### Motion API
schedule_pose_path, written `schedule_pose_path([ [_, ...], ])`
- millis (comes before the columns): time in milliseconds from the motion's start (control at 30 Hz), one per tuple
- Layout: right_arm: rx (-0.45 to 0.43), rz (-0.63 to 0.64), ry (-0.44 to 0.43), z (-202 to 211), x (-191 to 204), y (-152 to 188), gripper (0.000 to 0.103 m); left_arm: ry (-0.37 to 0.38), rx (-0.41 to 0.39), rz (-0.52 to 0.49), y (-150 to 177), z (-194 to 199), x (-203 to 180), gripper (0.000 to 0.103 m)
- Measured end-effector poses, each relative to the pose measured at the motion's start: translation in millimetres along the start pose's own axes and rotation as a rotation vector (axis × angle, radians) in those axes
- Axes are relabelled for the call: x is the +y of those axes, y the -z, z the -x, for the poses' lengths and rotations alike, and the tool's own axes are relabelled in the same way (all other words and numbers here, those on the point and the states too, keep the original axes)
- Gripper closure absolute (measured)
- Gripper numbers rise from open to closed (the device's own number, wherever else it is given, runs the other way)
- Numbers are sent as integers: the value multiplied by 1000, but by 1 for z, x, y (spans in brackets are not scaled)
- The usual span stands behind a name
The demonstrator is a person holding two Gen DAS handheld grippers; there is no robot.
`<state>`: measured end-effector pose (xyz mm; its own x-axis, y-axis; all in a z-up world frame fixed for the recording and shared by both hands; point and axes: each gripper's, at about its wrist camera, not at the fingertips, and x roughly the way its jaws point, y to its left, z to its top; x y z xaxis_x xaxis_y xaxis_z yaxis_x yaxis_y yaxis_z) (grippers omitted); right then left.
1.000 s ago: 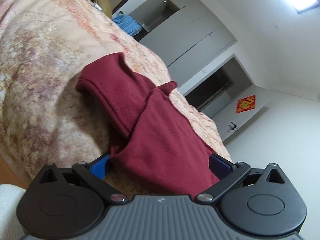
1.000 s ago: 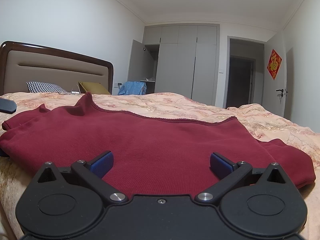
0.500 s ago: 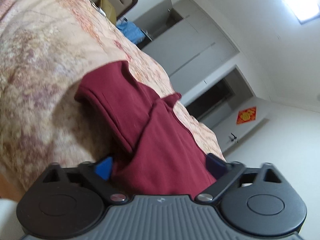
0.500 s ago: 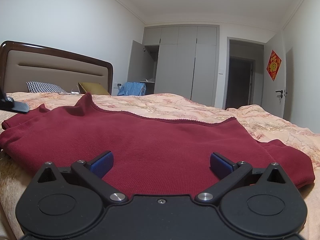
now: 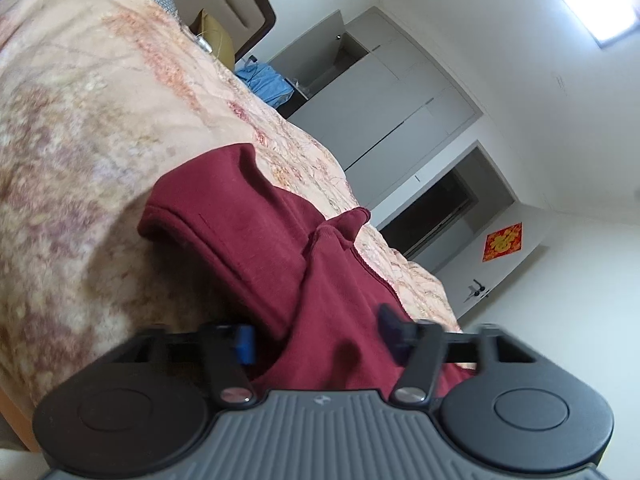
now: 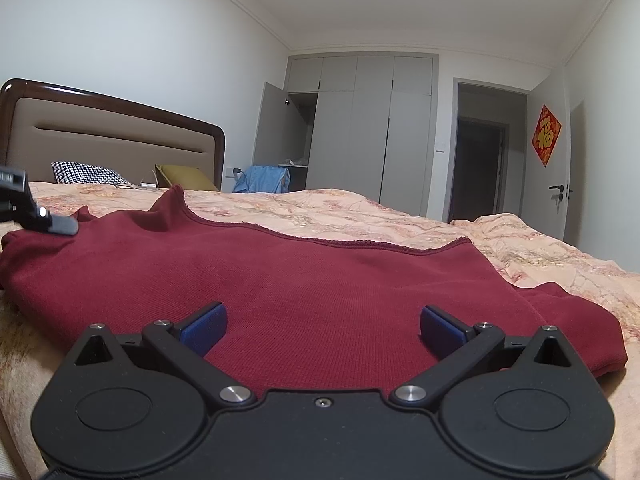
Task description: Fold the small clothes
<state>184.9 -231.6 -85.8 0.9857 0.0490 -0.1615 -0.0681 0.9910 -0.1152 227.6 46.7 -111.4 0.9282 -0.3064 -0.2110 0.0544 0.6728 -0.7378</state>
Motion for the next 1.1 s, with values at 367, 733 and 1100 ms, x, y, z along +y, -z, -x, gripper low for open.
schedule_pose_path([
  [367,1,13,11,1,3,-1,0,-37,15,-37,-1,-1,-4,63],
  [733,-7,22,13,1,5,-1,0,-101,19,-27,-1,0,-15,67],
  [1100,73,-14,-13,0,-8,-15,0,-218,2,-310,-8,-4,-100,84],
])
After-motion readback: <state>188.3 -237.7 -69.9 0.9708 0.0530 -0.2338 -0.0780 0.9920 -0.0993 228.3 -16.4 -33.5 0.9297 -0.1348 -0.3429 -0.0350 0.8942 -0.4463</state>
